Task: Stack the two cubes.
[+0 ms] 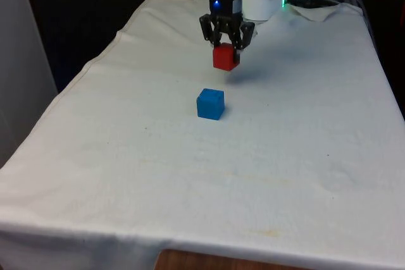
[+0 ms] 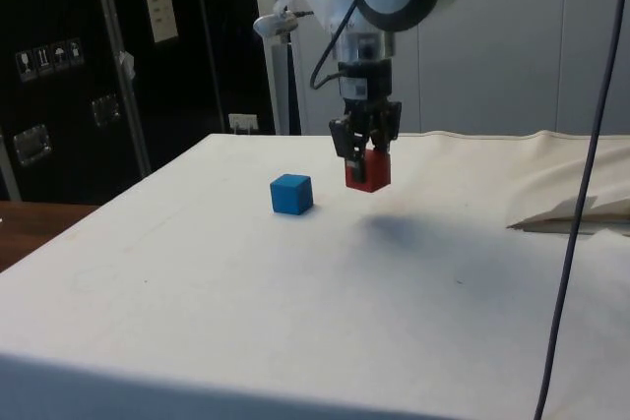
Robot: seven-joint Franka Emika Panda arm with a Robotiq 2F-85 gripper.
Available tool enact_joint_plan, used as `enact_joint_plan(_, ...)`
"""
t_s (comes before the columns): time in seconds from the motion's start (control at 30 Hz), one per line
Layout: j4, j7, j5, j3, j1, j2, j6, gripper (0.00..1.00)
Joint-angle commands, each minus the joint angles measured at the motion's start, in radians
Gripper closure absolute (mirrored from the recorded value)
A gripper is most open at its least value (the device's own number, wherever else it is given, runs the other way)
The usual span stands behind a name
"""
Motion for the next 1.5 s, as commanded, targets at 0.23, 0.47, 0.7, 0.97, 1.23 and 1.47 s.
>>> enact_joint_plan(0.23,0.013,0.041,-0.065,-0.011,0.000,-0.058,-0.070,1.00)
enact_joint_plan(0.47,0.027,0.047,-0.081,-0.011,-0.002,-0.099,-0.123,1.00)
enact_joint_plan(0.7,0.057,0.053,-0.096,-0.008,0.000,-0.118,-0.184,1.00)
enact_joint_plan(0.97,0.126,0.050,-0.095,0.002,0.002,-0.096,-0.264,1.00)
enact_joint_plan(1.23,0.218,0.044,-0.087,0.013,0.004,-0.045,-0.350,1.00)
enact_joint_plan(1.47,0.296,0.037,-0.081,0.017,0.003,0.007,-0.406,1.00)
